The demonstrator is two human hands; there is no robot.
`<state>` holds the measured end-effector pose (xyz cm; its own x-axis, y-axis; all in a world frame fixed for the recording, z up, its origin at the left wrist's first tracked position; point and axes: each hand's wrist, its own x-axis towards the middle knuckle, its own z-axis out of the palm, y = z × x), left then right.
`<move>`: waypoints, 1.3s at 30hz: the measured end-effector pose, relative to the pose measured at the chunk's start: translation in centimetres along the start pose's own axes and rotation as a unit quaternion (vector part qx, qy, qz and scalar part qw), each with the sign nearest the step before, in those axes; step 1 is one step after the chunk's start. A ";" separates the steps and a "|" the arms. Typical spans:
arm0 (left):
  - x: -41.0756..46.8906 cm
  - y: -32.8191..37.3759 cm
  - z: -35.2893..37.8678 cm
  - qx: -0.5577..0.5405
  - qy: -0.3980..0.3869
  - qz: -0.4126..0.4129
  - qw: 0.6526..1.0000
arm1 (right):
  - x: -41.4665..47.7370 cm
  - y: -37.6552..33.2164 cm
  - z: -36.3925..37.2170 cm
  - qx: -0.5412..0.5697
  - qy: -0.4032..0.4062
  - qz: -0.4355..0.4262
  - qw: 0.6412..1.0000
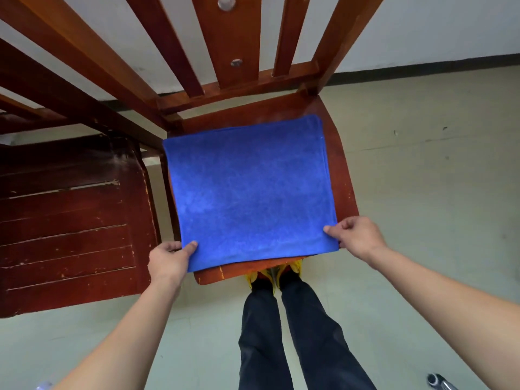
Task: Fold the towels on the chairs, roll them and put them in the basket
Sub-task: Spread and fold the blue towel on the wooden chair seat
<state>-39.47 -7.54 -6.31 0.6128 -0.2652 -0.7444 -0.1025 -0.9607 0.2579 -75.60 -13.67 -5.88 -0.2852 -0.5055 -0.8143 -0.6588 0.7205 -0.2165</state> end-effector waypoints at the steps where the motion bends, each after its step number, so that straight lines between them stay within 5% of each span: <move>1: -0.1 -0.4 0.1 -0.017 -0.005 -0.002 1.000 | -0.1 0.4 0.4 -0.014 0.008 -0.001 1.000; 6: 0.3 -0.9 -0.3 -0.033 0.003 0.058 0.998 | 0.0 0.9 0.5 0.024 0.076 -0.044 0.996; 12: 1.0 2.2 -1.4 -0.042 0.012 0.152 0.987 | 1.2 -2.3 -1.3 0.163 0.068 -0.080 0.981; 17: 3.3 7.6 -1.5 -0.120 -0.004 0.098 0.988 | 3.8 -7.6 -3.1 0.192 0.046 -0.073 0.978; 21: 3.9 9.6 -1.6 -0.156 -0.127 0.035 0.979 | 4.3 -9.8 -3.5 0.208 -0.042 -0.028 0.977; 24: 3.5 8.6 -2.0 -0.135 -0.145 0.032 0.980 | 3.7 -8.8 -3.6 0.191 -0.072 -0.032 0.978; 31: 1.3 4.3 -1.8 -0.078 -0.161 0.035 0.983 | 2.2 -5.0 -2.4 0.157 -0.037 -0.080 0.984; 39: -0.7 2.1 -2.0 -0.149 -0.196 0.005 0.969 | 0.1 -3.6 -1.9 0.204 -0.032 -0.058 0.977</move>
<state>-38.51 -9.16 -4.03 0.2624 -0.3404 -0.9029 0.1603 -0.9073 0.3886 -74.56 -17.26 -4.18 -0.1724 -0.5730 -0.8012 -0.3474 0.7965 -0.4949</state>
